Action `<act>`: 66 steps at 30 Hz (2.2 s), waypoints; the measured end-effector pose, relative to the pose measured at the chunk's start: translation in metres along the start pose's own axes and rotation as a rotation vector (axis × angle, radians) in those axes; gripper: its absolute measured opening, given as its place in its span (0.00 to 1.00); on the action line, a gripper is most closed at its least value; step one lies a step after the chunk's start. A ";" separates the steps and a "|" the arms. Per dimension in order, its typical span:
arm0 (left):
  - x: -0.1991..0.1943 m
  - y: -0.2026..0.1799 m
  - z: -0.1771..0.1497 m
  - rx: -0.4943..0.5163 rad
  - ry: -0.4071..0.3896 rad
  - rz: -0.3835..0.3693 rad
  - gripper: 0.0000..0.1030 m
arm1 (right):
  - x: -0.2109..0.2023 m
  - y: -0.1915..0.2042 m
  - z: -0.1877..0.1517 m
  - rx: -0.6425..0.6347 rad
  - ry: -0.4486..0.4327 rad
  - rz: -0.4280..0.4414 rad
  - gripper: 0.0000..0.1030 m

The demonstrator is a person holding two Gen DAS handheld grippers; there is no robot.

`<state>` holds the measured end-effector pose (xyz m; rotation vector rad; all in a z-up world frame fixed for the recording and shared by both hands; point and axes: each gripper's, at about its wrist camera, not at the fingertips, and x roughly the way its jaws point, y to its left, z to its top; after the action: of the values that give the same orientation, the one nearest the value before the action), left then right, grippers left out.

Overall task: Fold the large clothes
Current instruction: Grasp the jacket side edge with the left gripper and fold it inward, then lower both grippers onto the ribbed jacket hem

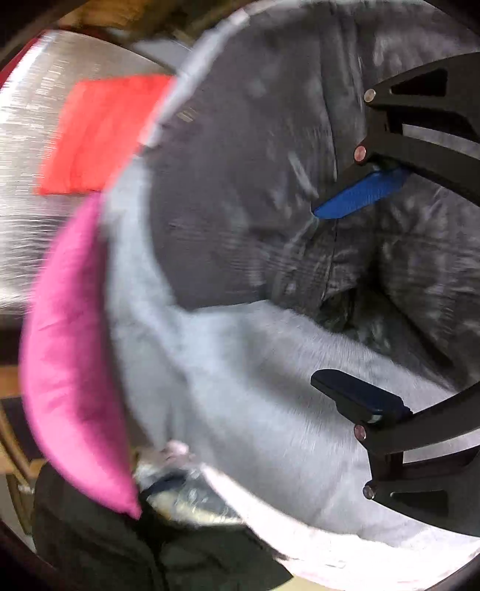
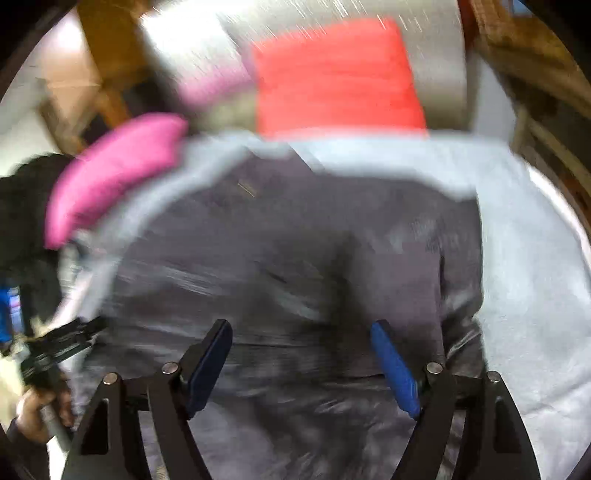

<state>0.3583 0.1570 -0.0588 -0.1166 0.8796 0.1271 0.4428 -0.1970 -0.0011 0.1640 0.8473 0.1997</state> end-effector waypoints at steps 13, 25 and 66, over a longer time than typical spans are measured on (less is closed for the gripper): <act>-0.149 0.112 -0.190 -0.125 -0.019 -0.104 0.85 | -0.185 -0.046 -0.213 0.137 0.007 -0.066 0.82; -0.144 0.092 -0.259 -0.157 0.101 -0.153 0.85 | -0.166 -0.048 -0.300 0.282 0.098 0.029 0.82; -0.136 0.083 -0.271 -0.139 0.168 -0.190 0.72 | -0.156 -0.084 -0.304 0.413 0.074 0.121 0.56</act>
<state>0.0534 0.1882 -0.1291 -0.3432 1.0217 0.0009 0.1210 -0.2967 -0.1046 0.5983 0.9457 0.1427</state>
